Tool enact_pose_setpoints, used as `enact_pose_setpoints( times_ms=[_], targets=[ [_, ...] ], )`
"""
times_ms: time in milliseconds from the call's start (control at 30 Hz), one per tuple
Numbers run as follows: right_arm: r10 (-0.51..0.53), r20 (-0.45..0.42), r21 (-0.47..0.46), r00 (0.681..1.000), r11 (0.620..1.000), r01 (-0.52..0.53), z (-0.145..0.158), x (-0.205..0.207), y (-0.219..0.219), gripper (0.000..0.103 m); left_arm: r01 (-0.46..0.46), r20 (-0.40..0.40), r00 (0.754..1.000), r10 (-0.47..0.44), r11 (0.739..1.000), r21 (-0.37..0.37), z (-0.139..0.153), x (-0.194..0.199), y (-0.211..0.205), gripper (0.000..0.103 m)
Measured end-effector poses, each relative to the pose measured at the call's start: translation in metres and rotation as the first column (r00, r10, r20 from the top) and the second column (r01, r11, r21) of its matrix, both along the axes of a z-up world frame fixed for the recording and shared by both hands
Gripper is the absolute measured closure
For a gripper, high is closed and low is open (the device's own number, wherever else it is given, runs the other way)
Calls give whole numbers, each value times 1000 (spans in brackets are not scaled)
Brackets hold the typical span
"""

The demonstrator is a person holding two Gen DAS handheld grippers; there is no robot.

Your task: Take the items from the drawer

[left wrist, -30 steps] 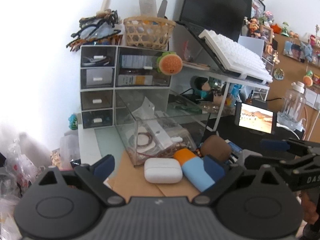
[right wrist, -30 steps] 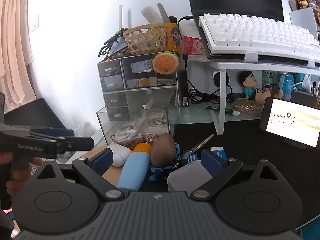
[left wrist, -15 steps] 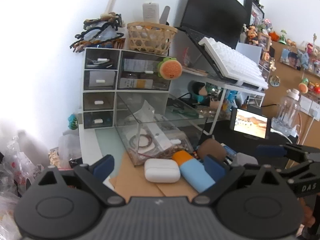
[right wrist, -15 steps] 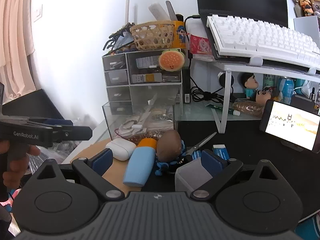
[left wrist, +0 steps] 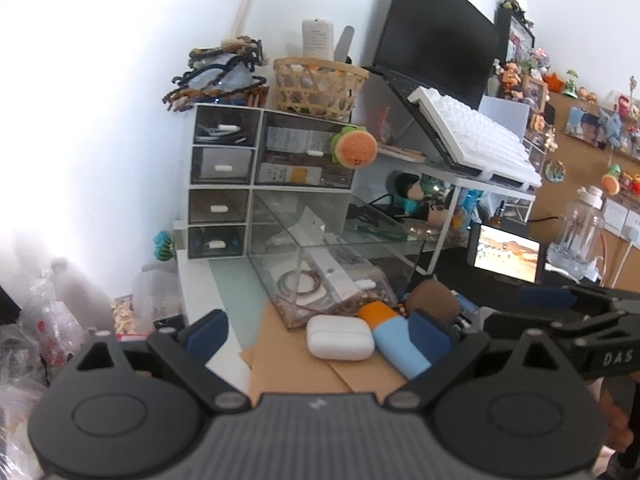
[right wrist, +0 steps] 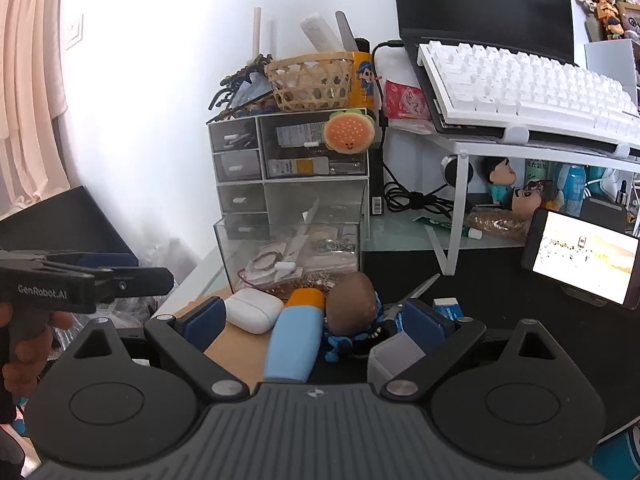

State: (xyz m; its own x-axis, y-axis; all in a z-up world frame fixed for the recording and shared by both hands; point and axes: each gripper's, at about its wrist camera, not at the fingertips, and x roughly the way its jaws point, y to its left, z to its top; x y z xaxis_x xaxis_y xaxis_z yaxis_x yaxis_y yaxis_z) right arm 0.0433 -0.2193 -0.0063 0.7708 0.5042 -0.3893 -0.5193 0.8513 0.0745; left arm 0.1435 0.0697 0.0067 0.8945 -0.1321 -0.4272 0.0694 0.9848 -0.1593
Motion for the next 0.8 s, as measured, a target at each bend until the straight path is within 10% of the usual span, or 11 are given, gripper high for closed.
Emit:
enact_pose_setpoints(
  times_ms=[800],
  targets=[
    [29, -12, 30, 1000, 999, -28, 34, 15, 22, 11, -47, -12, 999, 47, 999, -19, -5, -1, 11, 5]
  ],
)
